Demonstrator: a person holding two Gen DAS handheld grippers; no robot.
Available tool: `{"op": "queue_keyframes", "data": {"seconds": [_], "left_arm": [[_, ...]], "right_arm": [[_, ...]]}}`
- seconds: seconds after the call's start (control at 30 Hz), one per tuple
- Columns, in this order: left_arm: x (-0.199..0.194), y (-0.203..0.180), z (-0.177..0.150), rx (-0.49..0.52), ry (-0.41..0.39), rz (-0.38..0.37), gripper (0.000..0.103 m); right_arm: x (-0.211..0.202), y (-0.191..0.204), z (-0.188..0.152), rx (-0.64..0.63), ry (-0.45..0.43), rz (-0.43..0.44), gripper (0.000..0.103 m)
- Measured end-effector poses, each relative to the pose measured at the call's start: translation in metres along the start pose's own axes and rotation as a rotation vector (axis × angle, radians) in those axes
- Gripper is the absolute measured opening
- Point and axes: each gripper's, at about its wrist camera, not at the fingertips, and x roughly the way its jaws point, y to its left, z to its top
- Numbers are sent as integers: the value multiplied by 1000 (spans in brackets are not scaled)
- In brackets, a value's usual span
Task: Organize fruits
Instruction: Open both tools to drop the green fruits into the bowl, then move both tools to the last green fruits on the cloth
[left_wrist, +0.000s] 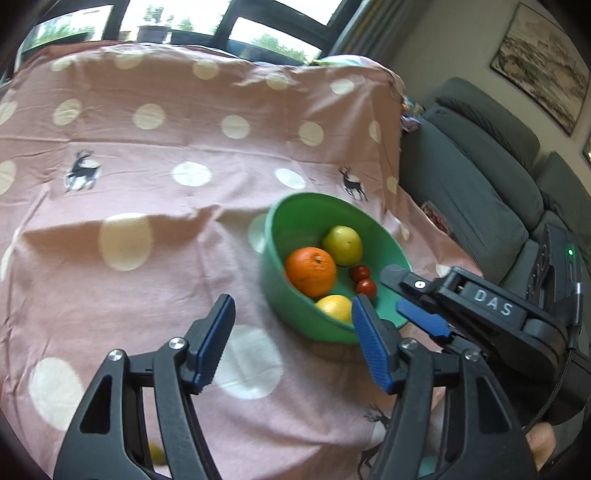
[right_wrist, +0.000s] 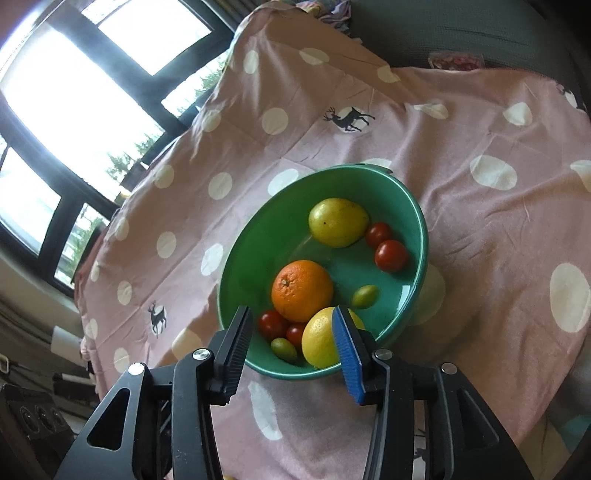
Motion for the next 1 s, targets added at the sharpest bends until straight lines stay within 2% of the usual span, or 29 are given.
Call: {"op": "queue_keyframes", "data": {"seconds": [0.17, 0.33, 0.53, 0.63, 0.77, 1.0], "left_arm": [[-39, 31, -14, -37, -33, 127, 70], [-71, 79, -34, -139, -40, 276, 70], [-79, 129, -57, -260, 37, 349, 69], [-76, 139, -62, -283, 61, 352, 68], [-69, 143, -66, -291, 79, 342, 67], [-50, 145, -67, -317, 139, 285, 53]], "right_arm": [[-12, 22, -20, -101, 28, 63, 46], [-14, 49, -51, -224, 113, 158, 46], [7, 78, -102, -384, 269, 196, 46], [22, 86, -122, -417, 352, 212, 46], [38, 95, -145, -474, 418, 199, 46], [61, 105, -171, -579, 468, 98, 46]]}}
